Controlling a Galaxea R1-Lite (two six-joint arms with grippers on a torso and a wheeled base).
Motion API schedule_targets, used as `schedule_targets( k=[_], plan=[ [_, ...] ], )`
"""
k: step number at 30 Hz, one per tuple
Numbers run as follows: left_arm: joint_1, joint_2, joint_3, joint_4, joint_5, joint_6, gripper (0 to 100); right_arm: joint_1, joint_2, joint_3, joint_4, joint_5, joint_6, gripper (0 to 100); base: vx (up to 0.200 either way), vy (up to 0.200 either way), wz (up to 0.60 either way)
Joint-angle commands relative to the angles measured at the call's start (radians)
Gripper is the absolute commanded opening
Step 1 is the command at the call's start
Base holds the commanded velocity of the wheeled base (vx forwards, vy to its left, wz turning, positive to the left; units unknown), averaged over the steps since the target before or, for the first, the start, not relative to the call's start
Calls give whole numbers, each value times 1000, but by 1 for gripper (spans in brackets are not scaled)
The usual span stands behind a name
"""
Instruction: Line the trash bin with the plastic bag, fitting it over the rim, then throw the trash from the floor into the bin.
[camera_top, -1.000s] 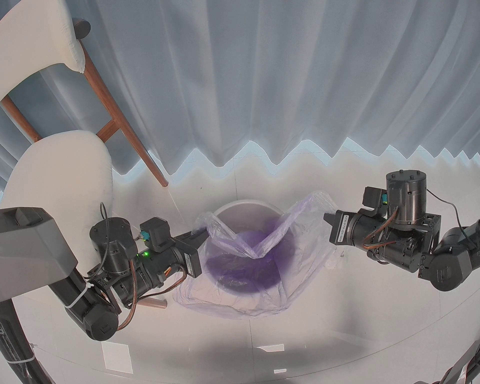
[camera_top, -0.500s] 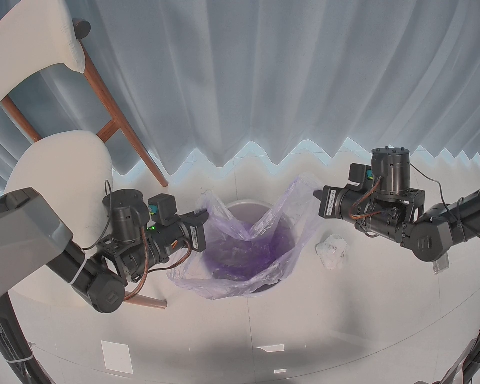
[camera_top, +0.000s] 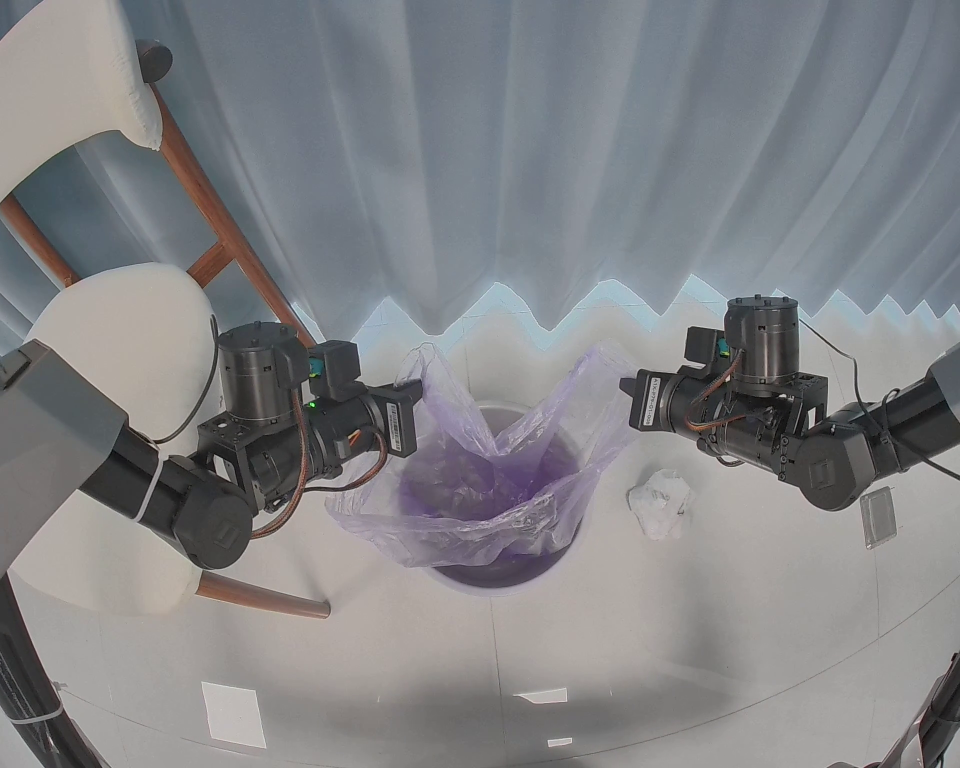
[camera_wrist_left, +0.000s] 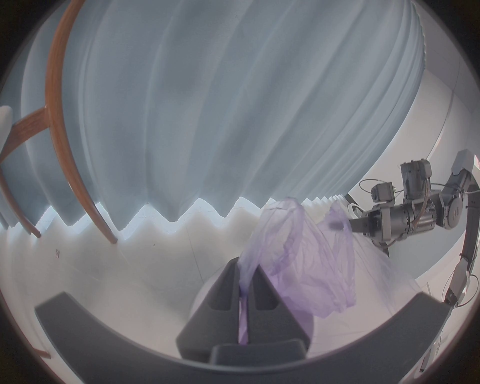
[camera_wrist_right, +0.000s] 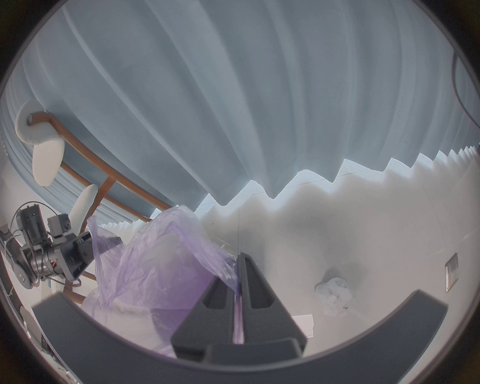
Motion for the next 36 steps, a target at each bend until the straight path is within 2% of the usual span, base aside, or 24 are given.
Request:
schedule_targets(
  k=[1,6,9,19,31,36],
  plan=[
    [0,-4,-23,1,1,0,0,1,14,1,-2,0,1,0,0,-200,0],
    [8,7,-23,-43,47,62,0,8,9,18,-1,2,1,0,0,0,0],
    [16,25,-27,-69,76,63,0,11,8,24,-2,2,1,0,0,0,0],
    [31,20,-29,-50,71,63,0,11,6,27,-5,2,1,0,0,0,0],
    [30,30,-76,-28,85,70,0,11,-6,43,-5,0,1,0,200,200,0],
    [8,40,-73,-48,185,50,0,7,-11,41,-4,0,1,0,120,120,0]
  ],
)
